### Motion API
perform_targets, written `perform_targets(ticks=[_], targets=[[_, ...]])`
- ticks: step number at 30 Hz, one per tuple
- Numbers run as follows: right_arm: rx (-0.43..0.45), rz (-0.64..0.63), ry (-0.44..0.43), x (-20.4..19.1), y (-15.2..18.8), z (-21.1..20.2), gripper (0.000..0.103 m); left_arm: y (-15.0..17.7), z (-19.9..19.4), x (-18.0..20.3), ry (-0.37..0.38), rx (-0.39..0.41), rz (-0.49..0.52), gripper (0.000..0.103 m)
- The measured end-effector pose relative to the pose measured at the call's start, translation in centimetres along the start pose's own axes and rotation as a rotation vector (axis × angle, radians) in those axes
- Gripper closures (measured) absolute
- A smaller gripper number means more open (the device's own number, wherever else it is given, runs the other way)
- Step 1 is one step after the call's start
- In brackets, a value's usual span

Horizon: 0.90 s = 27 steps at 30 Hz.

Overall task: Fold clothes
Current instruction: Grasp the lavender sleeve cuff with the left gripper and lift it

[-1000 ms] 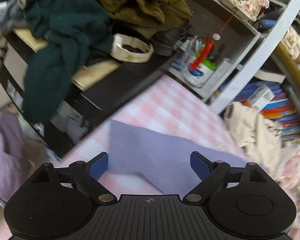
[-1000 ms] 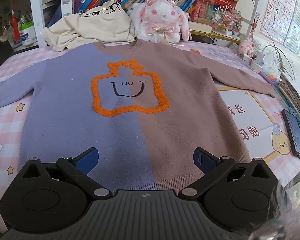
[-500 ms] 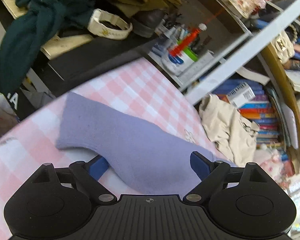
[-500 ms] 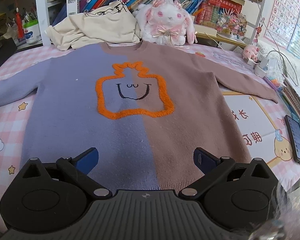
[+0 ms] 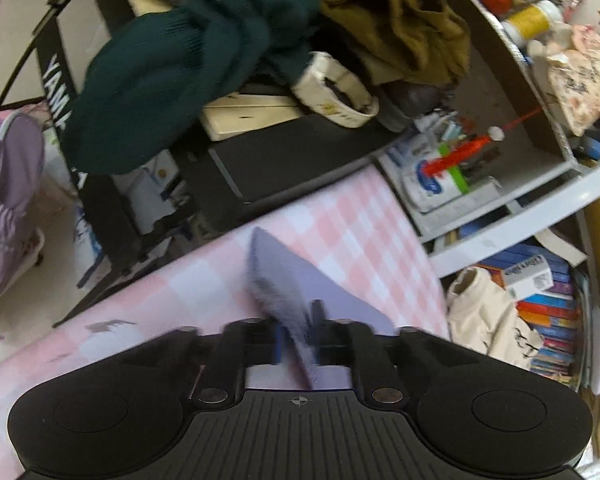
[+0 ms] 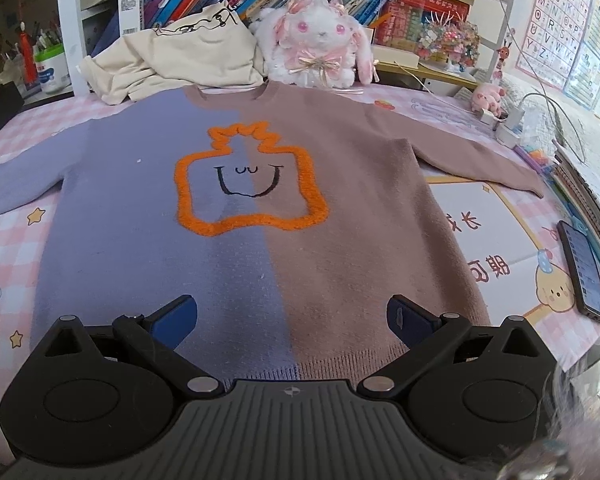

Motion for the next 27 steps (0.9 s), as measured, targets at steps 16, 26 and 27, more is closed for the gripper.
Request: perform_targets(ticks=[16,26,27], targets=[[0.007,-0.012,-0.057,3.3,-0.7,1.2,0.001,3.4,-3.2,9.0,0.155,0.037,0.263,0.100],[0.041,-0.166,-0.177,7.7,-2.8,2.9,0.001,11.7,-3.7,20.8,0.281,0.011,0.400,0.100],[0.044,-0.179,-0.188,8.2,-3.0,3.1,0.001,12.5,-3.6,21.9,0.287,0.012,0.411,0.100]])
Point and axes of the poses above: each gripper's, at about its wrist camera, not at the fingertips, and z roughly the way its jaws point, x to its right, y to its underside, the point moved 1 cm from there along z, roughly the way its jaws point, and after that the axes turned 4 degrees about -y, right-handed, at the moved point
